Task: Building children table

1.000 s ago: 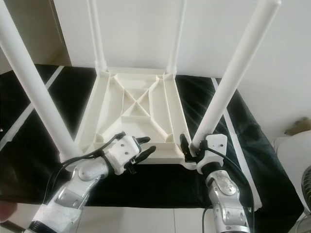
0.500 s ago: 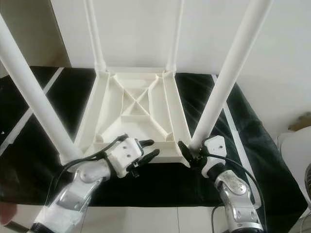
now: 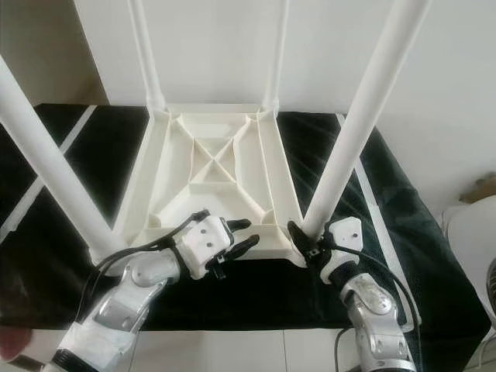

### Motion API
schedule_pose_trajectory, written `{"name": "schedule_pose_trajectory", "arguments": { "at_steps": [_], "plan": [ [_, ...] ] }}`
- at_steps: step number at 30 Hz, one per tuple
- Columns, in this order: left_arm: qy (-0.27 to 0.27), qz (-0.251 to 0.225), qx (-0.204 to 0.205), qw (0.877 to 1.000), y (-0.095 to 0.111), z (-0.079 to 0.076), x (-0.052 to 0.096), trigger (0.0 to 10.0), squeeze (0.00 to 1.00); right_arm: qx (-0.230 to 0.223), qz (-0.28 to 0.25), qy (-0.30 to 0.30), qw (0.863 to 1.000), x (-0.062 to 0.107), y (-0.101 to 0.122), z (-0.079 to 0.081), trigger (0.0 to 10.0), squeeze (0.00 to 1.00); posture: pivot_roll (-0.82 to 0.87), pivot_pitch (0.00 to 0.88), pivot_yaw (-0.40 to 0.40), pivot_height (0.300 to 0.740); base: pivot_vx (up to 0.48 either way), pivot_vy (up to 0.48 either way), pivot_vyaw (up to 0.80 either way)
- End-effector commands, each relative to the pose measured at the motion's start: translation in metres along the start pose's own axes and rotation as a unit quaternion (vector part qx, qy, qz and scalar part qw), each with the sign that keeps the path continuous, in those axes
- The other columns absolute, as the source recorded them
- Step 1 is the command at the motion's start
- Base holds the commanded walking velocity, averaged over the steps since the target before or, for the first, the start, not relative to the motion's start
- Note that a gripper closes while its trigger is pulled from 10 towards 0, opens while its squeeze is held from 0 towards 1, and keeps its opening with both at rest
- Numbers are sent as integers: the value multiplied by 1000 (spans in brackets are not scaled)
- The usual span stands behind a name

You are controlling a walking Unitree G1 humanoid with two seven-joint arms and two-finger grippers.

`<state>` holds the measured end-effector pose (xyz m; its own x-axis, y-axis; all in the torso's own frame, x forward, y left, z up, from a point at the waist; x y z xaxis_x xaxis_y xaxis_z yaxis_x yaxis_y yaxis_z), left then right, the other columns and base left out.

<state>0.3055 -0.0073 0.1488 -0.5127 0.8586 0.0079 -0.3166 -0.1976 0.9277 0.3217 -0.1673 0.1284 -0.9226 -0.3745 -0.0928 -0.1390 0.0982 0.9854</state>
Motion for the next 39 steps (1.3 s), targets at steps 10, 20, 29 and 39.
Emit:
{"name": "schedule_pose_trajectory", "arguments": {
  "at_steps": [10,20,29,39],
  "plan": [
    [17,6,6,1000,-1,7,2,10000,0,-52,37,-195,979,2,-11,-12,10000,0,-99,96,-16,740,0,0,0],
    [17,6,6,1000,1,7,3,10000,0,-86,37,-320,943,1,-7,-2,10000,0,-96,108,-4,740,0,0,0],
    [18,4,2,1000,3,12,1,10000,0,-90,26,-307,947,-1,0,4,10000,718,-102,103,-4,740,0,0,0],
    [19,-2,6,1000,6,11,-1,10000,0,-42,-28,-268,962,-1,26,4,10000,1000,-118,109,-5,740,0,0,0]
  ]
}}
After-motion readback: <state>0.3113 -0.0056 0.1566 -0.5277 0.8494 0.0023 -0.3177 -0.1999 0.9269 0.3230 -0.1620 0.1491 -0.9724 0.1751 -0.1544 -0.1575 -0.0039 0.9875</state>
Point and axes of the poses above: a point about 5 cm out from each wrist's last joint towards the gripper, its own x axis pointing back from the gripper into the wrist, its own y axis along the axis of the wrist's last joint, z = x × y, the point moved 6 cm from there along -x, pointing out of the wrist towards the gripper, and after that the axes turned 4 degrees about x, right-handed, at the moved point
